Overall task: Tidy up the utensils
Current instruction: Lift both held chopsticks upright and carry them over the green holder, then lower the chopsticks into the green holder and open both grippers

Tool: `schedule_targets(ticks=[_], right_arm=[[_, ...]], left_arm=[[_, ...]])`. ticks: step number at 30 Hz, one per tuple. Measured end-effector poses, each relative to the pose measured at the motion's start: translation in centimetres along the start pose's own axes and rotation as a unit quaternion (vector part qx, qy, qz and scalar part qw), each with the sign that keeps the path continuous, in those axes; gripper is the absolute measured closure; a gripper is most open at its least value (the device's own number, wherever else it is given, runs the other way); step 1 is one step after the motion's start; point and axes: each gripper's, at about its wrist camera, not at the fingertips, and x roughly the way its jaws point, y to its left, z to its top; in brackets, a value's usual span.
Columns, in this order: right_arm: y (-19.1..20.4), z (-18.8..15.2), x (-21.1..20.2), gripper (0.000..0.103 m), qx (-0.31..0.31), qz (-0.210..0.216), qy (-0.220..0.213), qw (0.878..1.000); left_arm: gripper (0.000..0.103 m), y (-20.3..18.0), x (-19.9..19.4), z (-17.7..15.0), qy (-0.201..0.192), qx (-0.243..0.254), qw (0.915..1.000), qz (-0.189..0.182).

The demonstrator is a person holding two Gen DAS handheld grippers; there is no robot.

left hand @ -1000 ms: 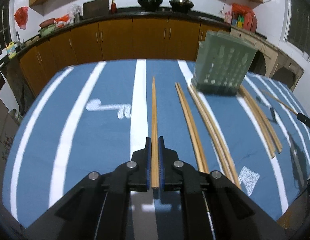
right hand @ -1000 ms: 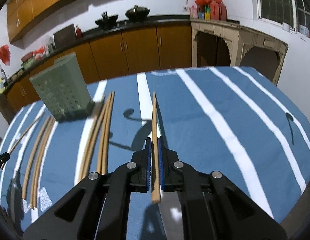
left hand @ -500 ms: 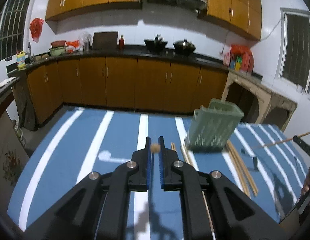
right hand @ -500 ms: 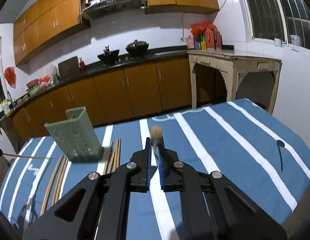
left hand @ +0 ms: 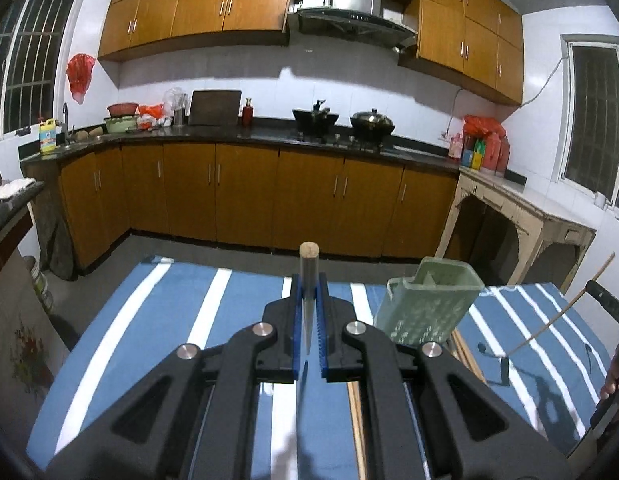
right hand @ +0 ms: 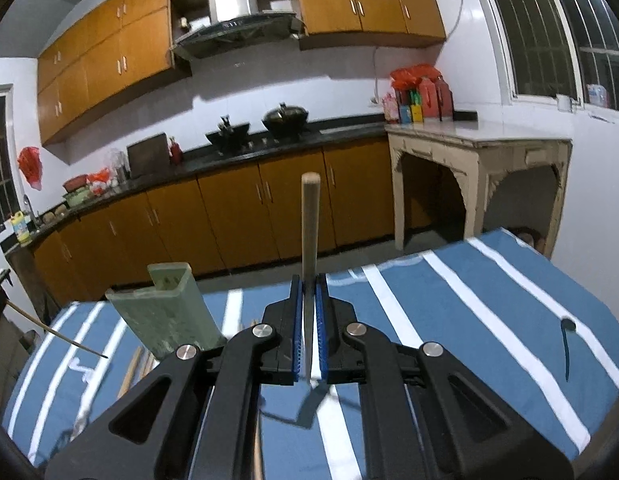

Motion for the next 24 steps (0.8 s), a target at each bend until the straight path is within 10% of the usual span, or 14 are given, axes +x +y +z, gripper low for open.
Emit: schedule_targets(ticks=[12,24], right_arm=[[3.2,6.6,-1.9,0.096,0.032,0.092,-0.093,0.991],[7.1,7.7,-0.2,0.096,0.023,0.153,-0.111,0.982]], left_arm=[[0.095,-2.3,-2.7,7.3,-0.078,-0.031,0.9943,-0.066],[0.095,-6.7,-1.4,10.0,-0.067,-0.013,0.9902,-0.122]])
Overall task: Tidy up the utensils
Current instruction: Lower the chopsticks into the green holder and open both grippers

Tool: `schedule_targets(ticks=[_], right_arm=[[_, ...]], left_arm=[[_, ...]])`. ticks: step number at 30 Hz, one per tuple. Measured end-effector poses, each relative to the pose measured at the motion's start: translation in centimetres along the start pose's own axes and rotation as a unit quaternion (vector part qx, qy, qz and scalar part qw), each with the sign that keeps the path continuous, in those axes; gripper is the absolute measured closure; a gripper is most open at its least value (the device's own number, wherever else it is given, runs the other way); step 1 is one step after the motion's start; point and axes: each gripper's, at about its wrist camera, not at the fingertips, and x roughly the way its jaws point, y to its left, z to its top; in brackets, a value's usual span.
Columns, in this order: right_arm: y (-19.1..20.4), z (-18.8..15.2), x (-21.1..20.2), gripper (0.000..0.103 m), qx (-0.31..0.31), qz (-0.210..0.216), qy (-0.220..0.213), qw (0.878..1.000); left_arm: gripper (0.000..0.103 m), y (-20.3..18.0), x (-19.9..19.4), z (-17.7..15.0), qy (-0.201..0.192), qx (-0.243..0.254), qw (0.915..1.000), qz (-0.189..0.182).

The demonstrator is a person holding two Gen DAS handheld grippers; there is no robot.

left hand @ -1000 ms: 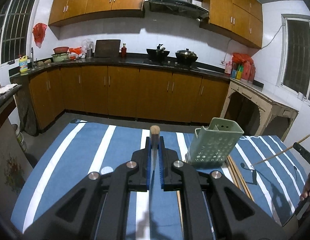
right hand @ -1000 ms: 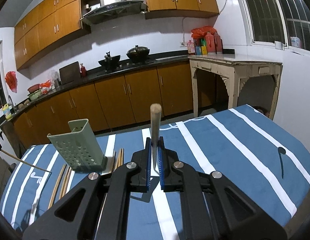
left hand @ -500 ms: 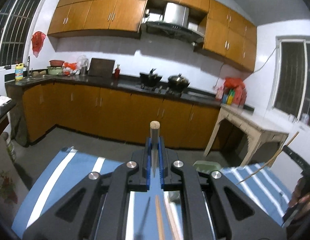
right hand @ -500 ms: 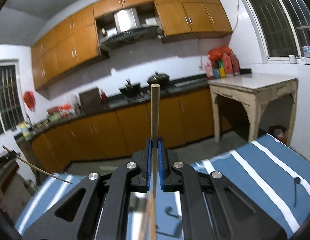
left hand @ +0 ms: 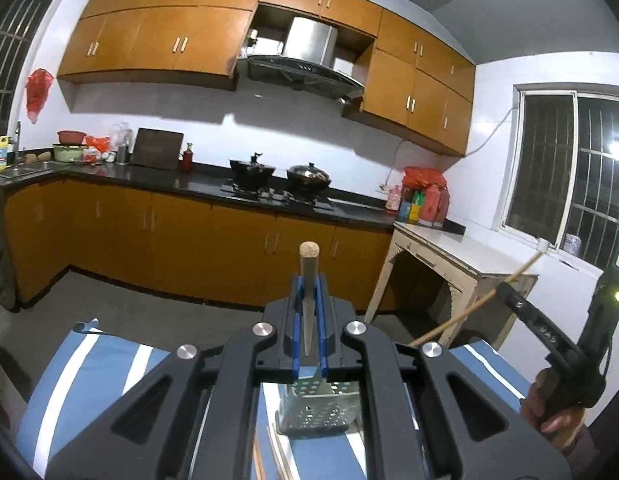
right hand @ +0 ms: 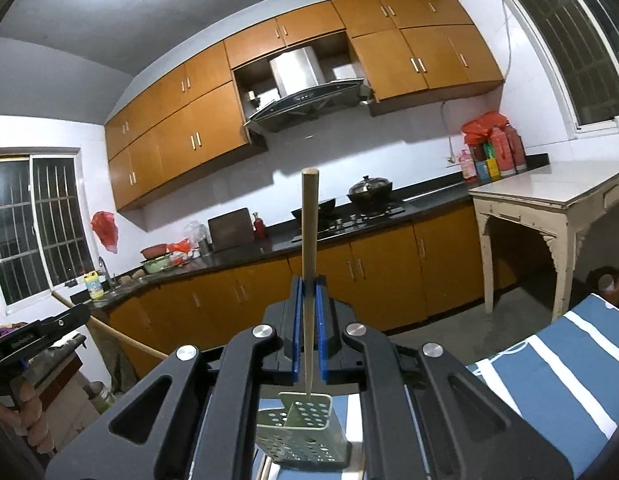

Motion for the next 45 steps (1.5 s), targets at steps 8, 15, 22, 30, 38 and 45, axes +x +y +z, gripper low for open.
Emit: schedule_targets(ticks=[8,15,22,30,38,45], right_arm=[[0.0,-2.5,2.4,0.096,-0.003,-0.011,0.041,0.999],[-0.1,-4.1,3.5,0.096,-0.005,-0.018,0.067,0.998],[0.0,-5.1,3.9,0.092,-0.005,-0.011,0.094,0.995],[-0.6,-4.6,1.7,0.073,0.005,-0.015,0.083,0.996],[-2.6,-6.2,-1.8,0.073,0.011,-0.047,0.109,0.993],[-5.8,-13.1,-1.4,0.073,0.022,-0.103,0.232,0.967]], left_arm=[[0.095,-1.0,3.2,-2.0,0.041,0.015,0.9991,0.003],[0.095,-0.9,5.8,-4.4,0.074,0.019,0.9971,0.011],[0.095,0.0,7.2,-6.1,0.103,0.010,0.9945,0.021],[0.087,0.9,5.2,-5.8,0.087,-0.011,0.9958,0.027],[0.080,2.3,0.8,-7.5,0.068,-0.020,0.9962,0.050],[0.077,4.9,0.1,-13.8,0.126,-0.028,0.9882,0.082]])
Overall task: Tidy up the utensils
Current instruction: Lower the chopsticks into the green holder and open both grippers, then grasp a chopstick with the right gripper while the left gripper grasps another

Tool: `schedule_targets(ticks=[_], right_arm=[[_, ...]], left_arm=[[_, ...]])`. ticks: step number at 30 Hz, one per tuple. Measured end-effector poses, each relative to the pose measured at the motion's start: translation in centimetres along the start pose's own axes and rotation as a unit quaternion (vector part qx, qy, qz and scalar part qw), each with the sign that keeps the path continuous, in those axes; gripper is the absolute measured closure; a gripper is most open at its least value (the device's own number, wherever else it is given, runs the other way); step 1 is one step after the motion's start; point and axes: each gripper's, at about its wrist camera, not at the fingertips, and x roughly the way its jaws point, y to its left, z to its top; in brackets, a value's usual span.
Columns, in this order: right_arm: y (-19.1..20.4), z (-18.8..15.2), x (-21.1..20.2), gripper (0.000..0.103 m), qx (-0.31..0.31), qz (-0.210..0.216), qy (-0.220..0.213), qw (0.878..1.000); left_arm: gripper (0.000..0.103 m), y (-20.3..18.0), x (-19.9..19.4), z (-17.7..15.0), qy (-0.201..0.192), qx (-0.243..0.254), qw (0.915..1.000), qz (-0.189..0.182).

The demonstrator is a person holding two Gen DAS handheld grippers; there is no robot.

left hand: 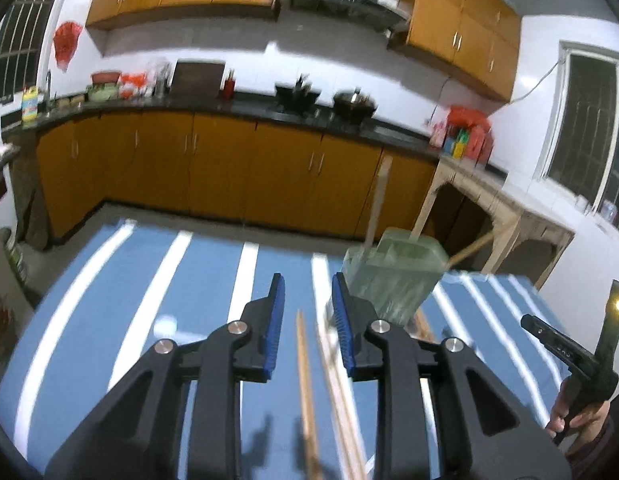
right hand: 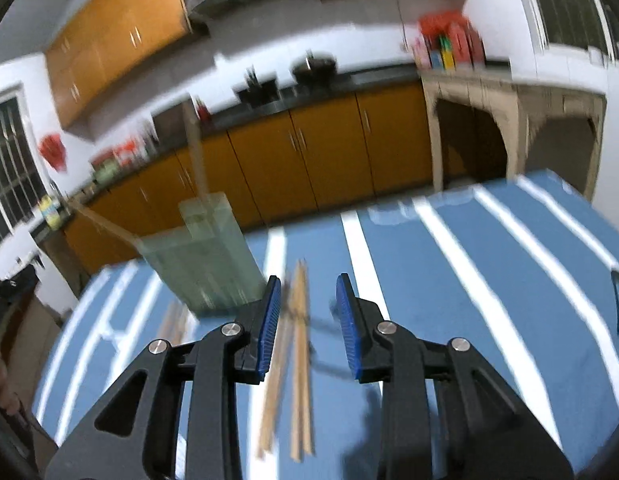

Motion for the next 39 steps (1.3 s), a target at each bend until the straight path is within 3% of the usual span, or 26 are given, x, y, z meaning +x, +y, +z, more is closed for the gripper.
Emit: schedule_targets(ticks=[6,11,27,30,34,39], right_arm=[[-0.2,-4.2,4.6,0.080,-0.007,-0.004,0.105,0.994],[1.2,-5.3,6.7,0.084,-0.032,-0.005,0.135,0.990],[1.9,-6.9,8.4,0.090,-0.071,-0.020,0.146,0.986],[2.0,-6.9,8.5,0.095,-0.081,-0.033,0.143,0.986],[0.4,-6.5,8.4,0.095,-0.054,-0.070,0.131,0.987],[-1.0,-6.2,8.3,0.095,-0.031,-0.077,0.127,0.988]], left_arm=[[0.077,2.2,3.2,-5.6,0.075,-0.012,0.9970,0.015],[0.077,3.1,4.8,-8.5,0.114,-0.016,0.9931,0.021],[0.077,2.4,6.7,-10.2,0.154,-0.009,0.9880,0.008],[0.077,2.2,7.1,-10.6,0.159,-0.004,0.9872,0.001],[0.077,1.7,7.3,-11.0,0.168,0.007,0.9857,-0.013],[0.078,0.8,8.0,-11.7,0.185,0.026,0.9819,-0.030]])
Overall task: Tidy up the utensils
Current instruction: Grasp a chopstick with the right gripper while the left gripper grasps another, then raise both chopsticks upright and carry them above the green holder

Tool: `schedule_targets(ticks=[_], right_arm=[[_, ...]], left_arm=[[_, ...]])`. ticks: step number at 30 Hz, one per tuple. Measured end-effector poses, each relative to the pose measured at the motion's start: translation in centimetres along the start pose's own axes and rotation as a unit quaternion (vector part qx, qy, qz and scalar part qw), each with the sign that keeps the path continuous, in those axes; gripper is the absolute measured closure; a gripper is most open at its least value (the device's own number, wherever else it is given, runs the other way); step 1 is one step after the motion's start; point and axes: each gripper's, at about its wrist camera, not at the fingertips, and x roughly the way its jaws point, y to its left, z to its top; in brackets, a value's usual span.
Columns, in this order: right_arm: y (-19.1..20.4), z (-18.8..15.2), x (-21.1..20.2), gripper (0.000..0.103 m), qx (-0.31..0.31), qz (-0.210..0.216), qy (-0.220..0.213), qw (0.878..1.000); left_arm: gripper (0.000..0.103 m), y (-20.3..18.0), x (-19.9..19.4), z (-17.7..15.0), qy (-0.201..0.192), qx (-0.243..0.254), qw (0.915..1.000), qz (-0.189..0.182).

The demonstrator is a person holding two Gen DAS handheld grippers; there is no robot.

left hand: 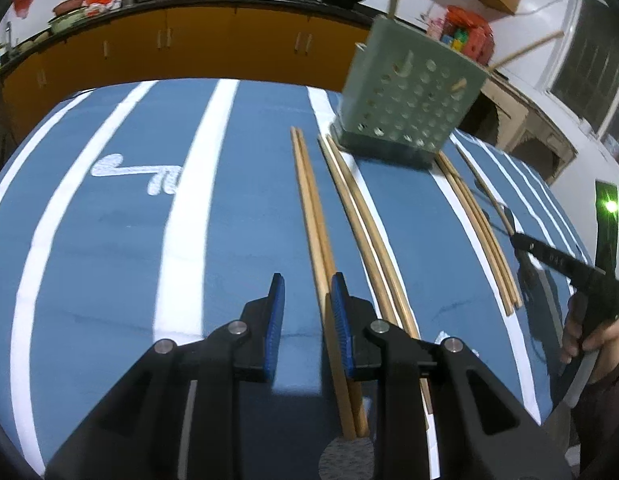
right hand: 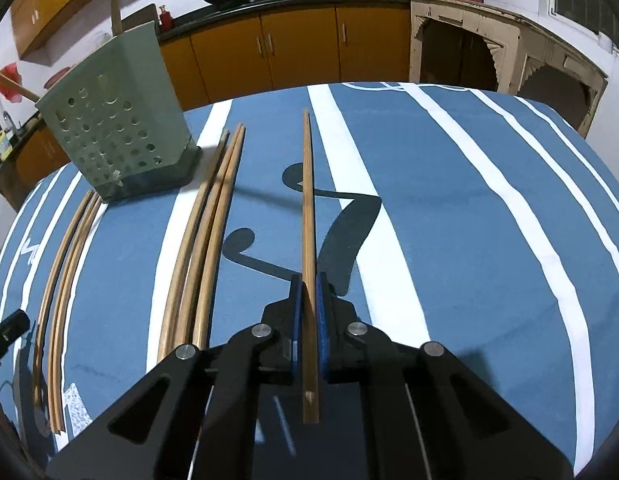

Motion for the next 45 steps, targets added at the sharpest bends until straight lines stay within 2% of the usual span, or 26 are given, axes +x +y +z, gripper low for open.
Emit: schedule_targets(ticks=[3,13,21,23,24,29,38,45], right_arm=[[0.2,-0.1,0.0,0.095,-0.008,-0.007,-0.003,1.000],[0.2,-0.2,0.0,0.095,-0.011,-0.008,-0.004,1.000],[0.6,-0.4,-0.2,0.095,-0.018,-0.010,-0.005,1.000],[0.7,-0.5,-0.3,0.095,-0.022,-0.011,-0.007,1.000],[0.8,-0.6,-0.3,0.095,-0.027,-0.013,-0.008,1.000],[0.6,-0.6,-0.4,0.095,-0.024,-0.004,-0.007,1.000],[0.6,-0.9,-0.6,0.095,-0.030,0.007,-0.009,0.999],[0.7,-1.0,-0.7,0.095,-0.032,0.005,-0.009,0.999]], left_arm=[[0.082,-0.6,0.6,-0.2,0.010,0.014,0.9998,0.000],[0.083,-0.2,0.6,-0.3,0.009,0.016,0.9996,0.023],[0.085,-0.9,1.0,-0.3,0.005,0.027,0.9982,0.054],[0.090,-1.0,1.2,-0.2,0.004,0.029,0.9973,0.068],[0.095,-1.0,1.3,-0.1,0.004,0.027,0.9970,0.072],[0.096,1.0,1.7,1.3,0.000,-0.011,0.9954,0.095],[0.094,2.4,1.3,1.2,-0.004,-0.027,0.9976,0.063],[0.094,2.0,0.6,0.2,-0.001,-0.008,0.9983,0.057]])
